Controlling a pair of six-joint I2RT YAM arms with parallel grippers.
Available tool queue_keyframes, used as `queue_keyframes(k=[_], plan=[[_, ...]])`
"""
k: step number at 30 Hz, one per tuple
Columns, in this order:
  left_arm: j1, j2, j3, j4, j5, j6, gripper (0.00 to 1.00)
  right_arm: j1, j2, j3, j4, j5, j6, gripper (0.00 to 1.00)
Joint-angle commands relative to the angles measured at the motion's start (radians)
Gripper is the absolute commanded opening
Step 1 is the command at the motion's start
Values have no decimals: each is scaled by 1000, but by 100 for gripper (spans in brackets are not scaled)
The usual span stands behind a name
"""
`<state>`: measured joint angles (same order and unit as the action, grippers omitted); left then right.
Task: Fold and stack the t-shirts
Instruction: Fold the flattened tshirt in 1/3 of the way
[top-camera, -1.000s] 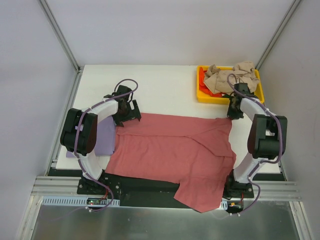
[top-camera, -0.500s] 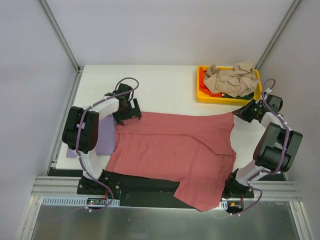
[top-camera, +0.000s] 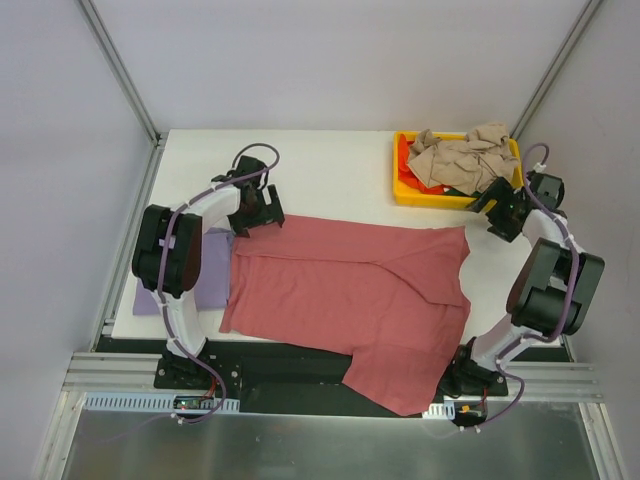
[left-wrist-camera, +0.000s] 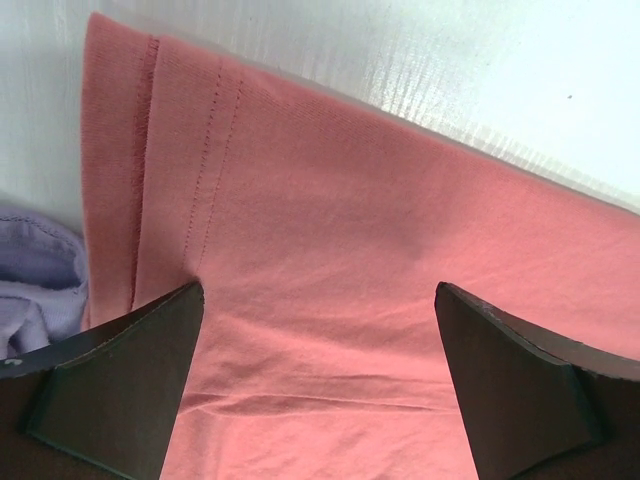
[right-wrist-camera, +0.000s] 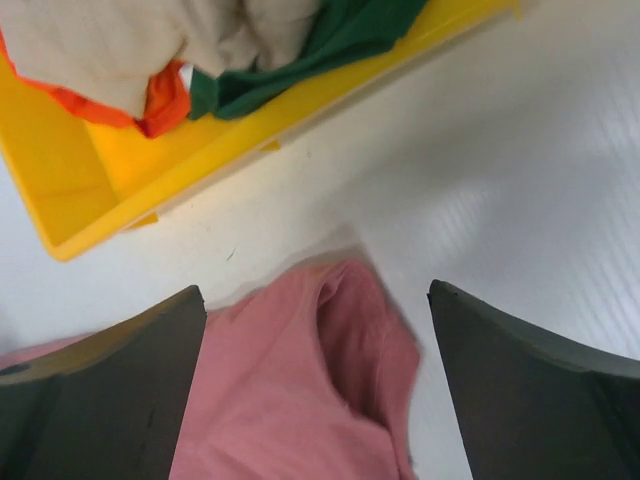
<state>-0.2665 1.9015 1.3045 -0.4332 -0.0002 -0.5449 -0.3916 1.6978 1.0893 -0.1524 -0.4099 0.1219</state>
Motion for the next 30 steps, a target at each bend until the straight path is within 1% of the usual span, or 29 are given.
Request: queue_keyframes(k=[1, 3, 5, 7, 9, 11, 15, 20, 24, 30], plan=[[7, -107, 32, -9, 24, 46, 99, 95, -217, 11, -200, 219, -62, 96], [4, -137, 19, -15, 32, 49, 99, 140, -310, -21, -296, 308, -41, 96], [-3, -171, -8, -16, 45, 48, 99, 190, -381, -69, -351, 336, -16, 96], [-13, -188, -33, -15, 51, 45, 99, 250, -435, -146, -365, 332, 15, 96], [-20, -191, -53, -15, 57, 46, 99, 307, -452, -198, -378, 318, 39, 96], [-25, -190, -74, -13, 66, 43, 99, 353, -448, -238, -356, 286, 45, 96], [-27, -147, -77, -10, 57, 52, 99, 379, -367, -253, -319, 281, 32, 96], [-27, -84, -54, -10, 68, 53, 99, 373, -179, -197, -334, 296, -7, 96], [-27, -45, -39, -10, 83, 54, 99, 306, -35, -132, -331, 293, -31, 96], [-28, -6, -14, -12, 85, 54, 99, 232, 71, -40, -334, 307, -96, 96]])
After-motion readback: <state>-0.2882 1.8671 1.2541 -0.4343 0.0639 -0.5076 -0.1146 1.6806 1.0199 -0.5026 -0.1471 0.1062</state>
